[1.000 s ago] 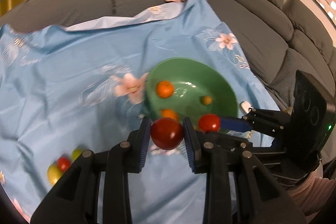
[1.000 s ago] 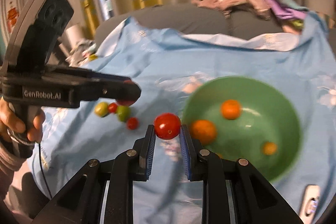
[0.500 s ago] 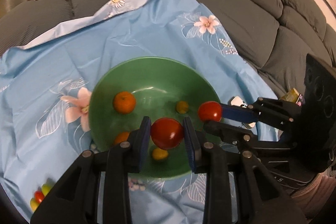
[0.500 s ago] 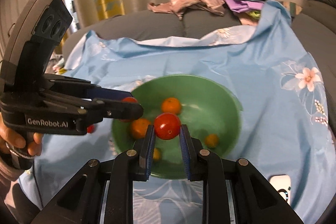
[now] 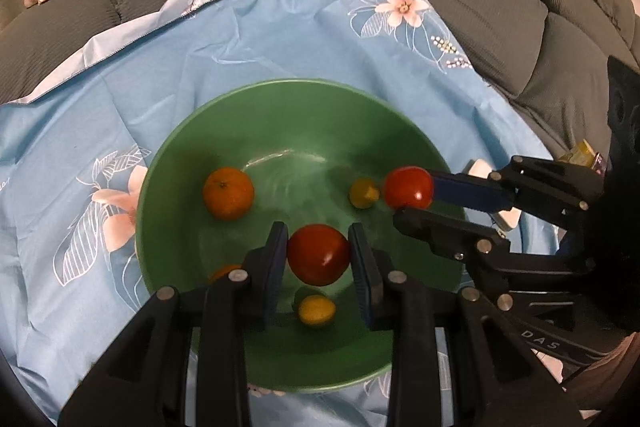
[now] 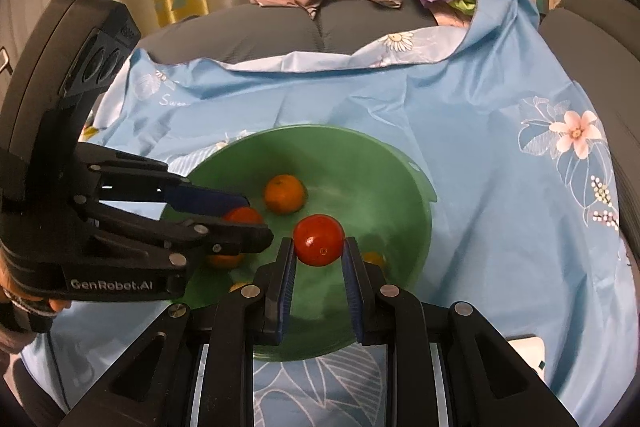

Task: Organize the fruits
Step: 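Carry both cherry tomatoes over the green bowl and open both grippers, then move both tools back toward the remaining tomatoes and plums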

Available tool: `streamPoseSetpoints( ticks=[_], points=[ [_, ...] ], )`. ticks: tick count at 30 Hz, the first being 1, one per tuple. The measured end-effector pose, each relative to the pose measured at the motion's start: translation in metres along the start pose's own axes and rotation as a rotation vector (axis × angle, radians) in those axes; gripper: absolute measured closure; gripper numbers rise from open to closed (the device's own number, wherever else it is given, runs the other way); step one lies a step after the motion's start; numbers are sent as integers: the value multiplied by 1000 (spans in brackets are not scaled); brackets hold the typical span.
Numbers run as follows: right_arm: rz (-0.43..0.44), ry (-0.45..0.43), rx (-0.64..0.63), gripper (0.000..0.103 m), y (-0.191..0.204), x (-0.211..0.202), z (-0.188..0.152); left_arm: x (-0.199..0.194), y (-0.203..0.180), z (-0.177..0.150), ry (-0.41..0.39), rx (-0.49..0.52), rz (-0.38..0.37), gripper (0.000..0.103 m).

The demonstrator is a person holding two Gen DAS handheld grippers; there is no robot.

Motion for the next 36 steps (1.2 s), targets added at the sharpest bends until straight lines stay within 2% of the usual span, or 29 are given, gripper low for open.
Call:
streamPoseSetpoints(
  ticks=[15, 17, 19, 25, 30, 36],
  points=[
    [-31, 41, 28, 78, -5, 5, -3, 7, -2, -1, 39, 9, 42, 70],
    [-31, 41, 29, 78, -5, 4, -3, 6, -3, -1, 36, 9, 54, 49],
    [-33, 39, 27, 77, -5, 2, -3, 4, -2, 1, 29, 4, 92, 40],
    [-77, 42, 29, 75, -7, -10, -5, -15, -1, -2, -7, -15, 110, 23],
    [-73, 21, 36, 67, -6, -26, -7, -45, -6, -14, -61, -21, 138, 17],
    [-43, 0, 44, 66, 6, -49, -15, -83, 0, -58, -102, -99, 154, 13]
  ],
)
Point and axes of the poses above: each gripper's, at about its wrist camera, not at the fingertips, and x roughly the way its jaws point, y to its left, z to its top, the point moved 3 cm from there along x, roughly the way its jaws point
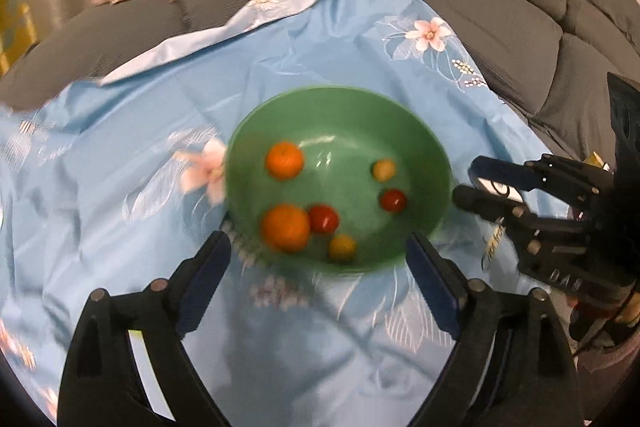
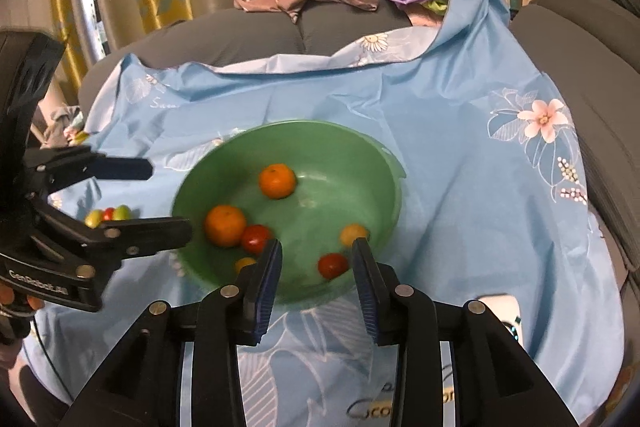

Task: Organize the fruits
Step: 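Move both tools back toward the remaining tomatoes and plums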

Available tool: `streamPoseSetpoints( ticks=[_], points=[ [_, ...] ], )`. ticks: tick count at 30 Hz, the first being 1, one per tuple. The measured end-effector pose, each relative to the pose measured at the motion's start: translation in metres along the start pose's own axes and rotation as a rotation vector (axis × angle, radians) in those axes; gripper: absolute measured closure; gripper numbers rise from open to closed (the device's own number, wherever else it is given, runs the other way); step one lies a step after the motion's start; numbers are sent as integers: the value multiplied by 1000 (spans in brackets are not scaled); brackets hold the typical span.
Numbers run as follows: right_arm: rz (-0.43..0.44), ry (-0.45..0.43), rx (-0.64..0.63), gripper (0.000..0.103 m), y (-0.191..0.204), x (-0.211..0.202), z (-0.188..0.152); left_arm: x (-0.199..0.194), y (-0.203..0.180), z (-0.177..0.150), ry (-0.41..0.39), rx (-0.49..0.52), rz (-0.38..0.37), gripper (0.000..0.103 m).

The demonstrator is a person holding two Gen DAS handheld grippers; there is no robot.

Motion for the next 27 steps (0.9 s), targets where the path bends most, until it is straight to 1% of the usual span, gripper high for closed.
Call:
streamPoseSetpoints(
  ticks=[7, 11, 14, 20, 27],
  points=[
    [52, 10, -19, 66, 28, -17, -16, -30, 24, -59, 17, -120, 42, 13],
    [90, 24, -42, 66, 49, -19, -24, -48, 39, -86, 22, -168, 78, 13],
    [105, 46, -74, 66, 67, -18, -31, -58, 48, -103, 27, -194, 95, 12],
    [142, 72, -128, 66, 97, -17, -40, -69, 60, -131, 31, -246, 89, 12],
    [189, 102, -161, 66, 117, -10, -47, -82, 76, -157, 13, -316, 108, 12]
  ],
)
Point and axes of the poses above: each gripper's, at about its wrist camera, not at the fingertips, and x roughly the way its jaws point, y to its left, z to its top, the point moved 3 cm from there along x, roughly the way its jaws point
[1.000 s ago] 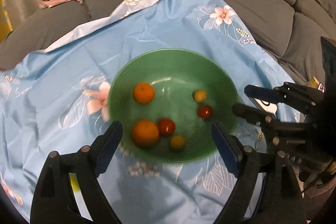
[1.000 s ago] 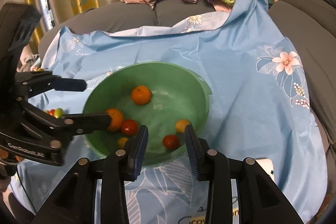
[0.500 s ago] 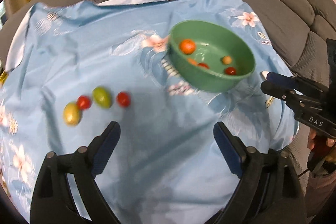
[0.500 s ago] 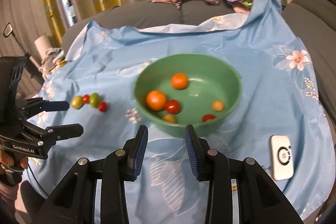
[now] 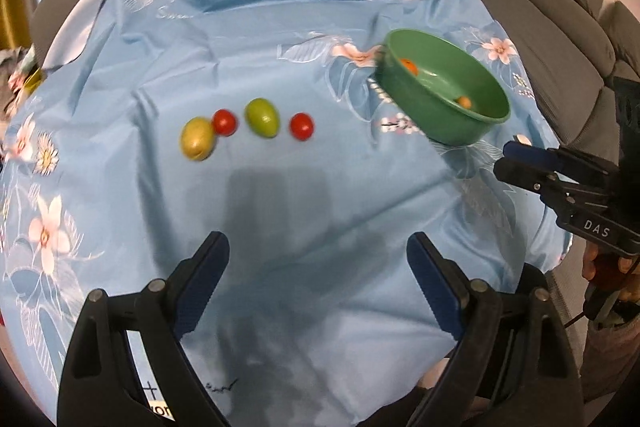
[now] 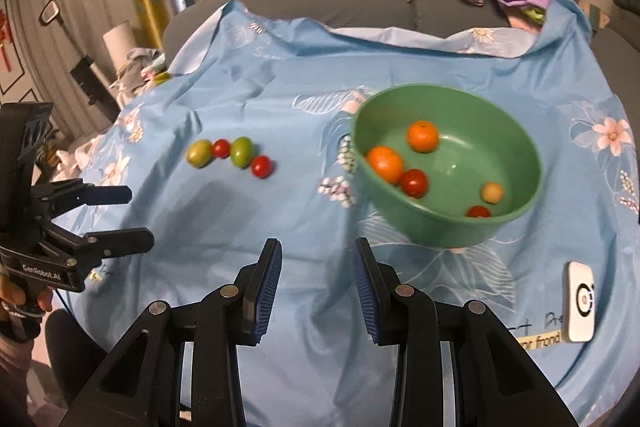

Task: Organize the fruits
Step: 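Move both tools back toward the remaining tomatoes and plums, then grasp a red cherry tomato with the left gripper while the right gripper grasps another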

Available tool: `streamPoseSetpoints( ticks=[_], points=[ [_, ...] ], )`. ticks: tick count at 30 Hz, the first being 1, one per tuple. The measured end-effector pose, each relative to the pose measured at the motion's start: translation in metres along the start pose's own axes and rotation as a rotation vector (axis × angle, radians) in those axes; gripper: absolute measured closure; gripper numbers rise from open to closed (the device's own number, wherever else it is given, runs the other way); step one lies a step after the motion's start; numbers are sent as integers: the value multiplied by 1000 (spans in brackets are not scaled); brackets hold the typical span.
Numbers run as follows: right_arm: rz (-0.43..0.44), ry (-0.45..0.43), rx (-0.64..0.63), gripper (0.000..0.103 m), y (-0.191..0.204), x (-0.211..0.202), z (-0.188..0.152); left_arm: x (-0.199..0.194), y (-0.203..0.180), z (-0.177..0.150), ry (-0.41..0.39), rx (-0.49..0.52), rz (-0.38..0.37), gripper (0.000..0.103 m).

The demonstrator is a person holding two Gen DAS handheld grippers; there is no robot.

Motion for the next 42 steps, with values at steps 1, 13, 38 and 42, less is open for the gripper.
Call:
streamPoseSetpoints(
  ticks=[1, 13, 38, 42],
  points=[
    [11, 8, 0, 66, 2, 3, -1, 0, 5, -2, -3, -13, -2, 12],
    [108, 73, -8, 66, 25, 47, 7, 7, 45, -10, -24, -118, -34, 12],
    [130, 199, -159, 66, 54, 170, 67, 97, 79, 62, 90, -98, -77, 43],
    [146, 186, -152, 74, 52, 171, 69, 98, 90, 72, 73, -66, -16, 43]
  ],
)
Point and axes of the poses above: each gripper's, at about its wrist camera, not at the fingertips, and x roughly the way its jaws point, y to its left, z to its top, the point moved 3 cm from there along x, roughly the way its jaws point
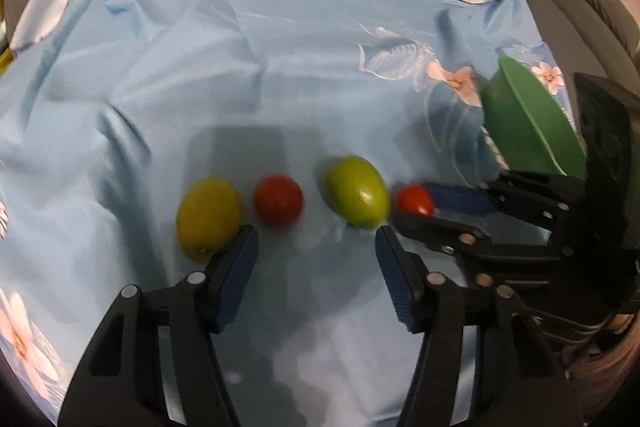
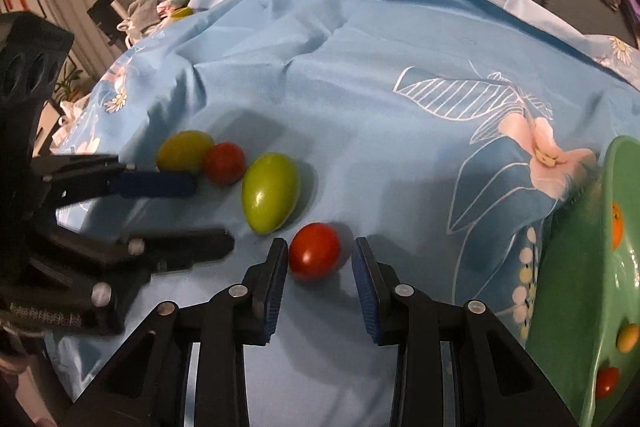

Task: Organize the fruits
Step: 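Grasp a red cherry tomato with the left gripper while the right gripper grasps another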

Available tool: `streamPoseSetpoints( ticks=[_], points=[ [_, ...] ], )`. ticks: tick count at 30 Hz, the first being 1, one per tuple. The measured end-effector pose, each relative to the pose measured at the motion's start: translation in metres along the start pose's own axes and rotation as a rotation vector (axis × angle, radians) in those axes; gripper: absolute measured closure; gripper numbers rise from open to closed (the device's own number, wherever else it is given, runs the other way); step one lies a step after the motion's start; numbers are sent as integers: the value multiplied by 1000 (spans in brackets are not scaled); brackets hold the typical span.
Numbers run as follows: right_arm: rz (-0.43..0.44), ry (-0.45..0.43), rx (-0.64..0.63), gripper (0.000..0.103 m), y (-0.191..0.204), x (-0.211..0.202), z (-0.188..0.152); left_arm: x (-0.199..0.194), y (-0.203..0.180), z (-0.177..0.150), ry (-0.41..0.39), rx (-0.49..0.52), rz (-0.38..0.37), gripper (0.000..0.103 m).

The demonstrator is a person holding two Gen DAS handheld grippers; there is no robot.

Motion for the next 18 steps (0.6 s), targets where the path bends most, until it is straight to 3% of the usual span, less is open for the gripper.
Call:
streamPoseSetpoints(
  ticks=[4, 8, 15, 18],
  points=[
    [10, 0, 10, 74, -2, 0, -1, -2, 10, 10, -14, 15, 38, 45],
    [21, -10, 28, 74, -4, -2, -1, 7, 7, 17, 2, 54, 55, 60],
    [34, -19, 46, 74, -7, -5, -2, 27, -1, 18, 29, 121, 113, 63],
    [35, -24, 46, 74, -8, -5, -2, 27, 2, 20, 18, 111, 127, 70]
  ],
)
Point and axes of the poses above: each gripper's, at about its wrist camera, not at the fingertips, and x roughly the way its jaws point, y to its left, z to its top, the point moved 3 cm from there along x, roughly the way its jaws point
